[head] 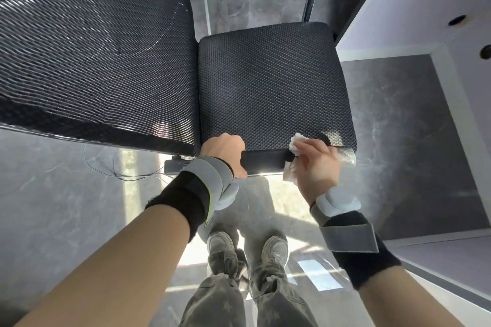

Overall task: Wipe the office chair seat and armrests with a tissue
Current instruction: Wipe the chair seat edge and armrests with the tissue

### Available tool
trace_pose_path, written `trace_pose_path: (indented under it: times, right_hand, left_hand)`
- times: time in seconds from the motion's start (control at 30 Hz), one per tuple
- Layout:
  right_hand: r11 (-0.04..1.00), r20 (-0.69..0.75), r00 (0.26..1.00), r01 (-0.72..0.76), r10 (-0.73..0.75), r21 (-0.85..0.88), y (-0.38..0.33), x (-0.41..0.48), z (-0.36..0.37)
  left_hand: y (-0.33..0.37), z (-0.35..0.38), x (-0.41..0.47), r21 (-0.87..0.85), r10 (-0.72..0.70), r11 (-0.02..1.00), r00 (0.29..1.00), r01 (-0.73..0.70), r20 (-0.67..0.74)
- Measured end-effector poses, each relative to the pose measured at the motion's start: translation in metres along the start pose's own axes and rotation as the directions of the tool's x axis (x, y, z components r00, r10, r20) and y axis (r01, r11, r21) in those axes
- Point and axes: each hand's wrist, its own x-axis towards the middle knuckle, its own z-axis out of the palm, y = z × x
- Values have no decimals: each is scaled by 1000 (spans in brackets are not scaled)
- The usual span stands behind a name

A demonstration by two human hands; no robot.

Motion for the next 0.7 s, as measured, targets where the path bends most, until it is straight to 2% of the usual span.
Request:
trace_pose_path:
  times: [0.3, 0.4, 0.53, 0.7]
  right_hand:
    - [982, 204, 968, 168, -148, -82, -46, -5, 19]
    - [974, 209, 960, 210, -188, -87, -56, -11, 23]
    - [923, 297, 902, 364, -315, -126, -49, -23, 26]
    - [882, 322, 860, 454, -396, -127, -28, -19, 18]
  left_hand:
    - [5, -4, -3, 48, -27, 998, 999, 26, 20]
    - [8, -4, -2, 57, -38, 998, 999, 37, 16]
    - [10, -4, -4, 56, -54, 997, 998, 53, 11]
    - [12, -3, -3, 82, -61, 995, 998, 61, 3]
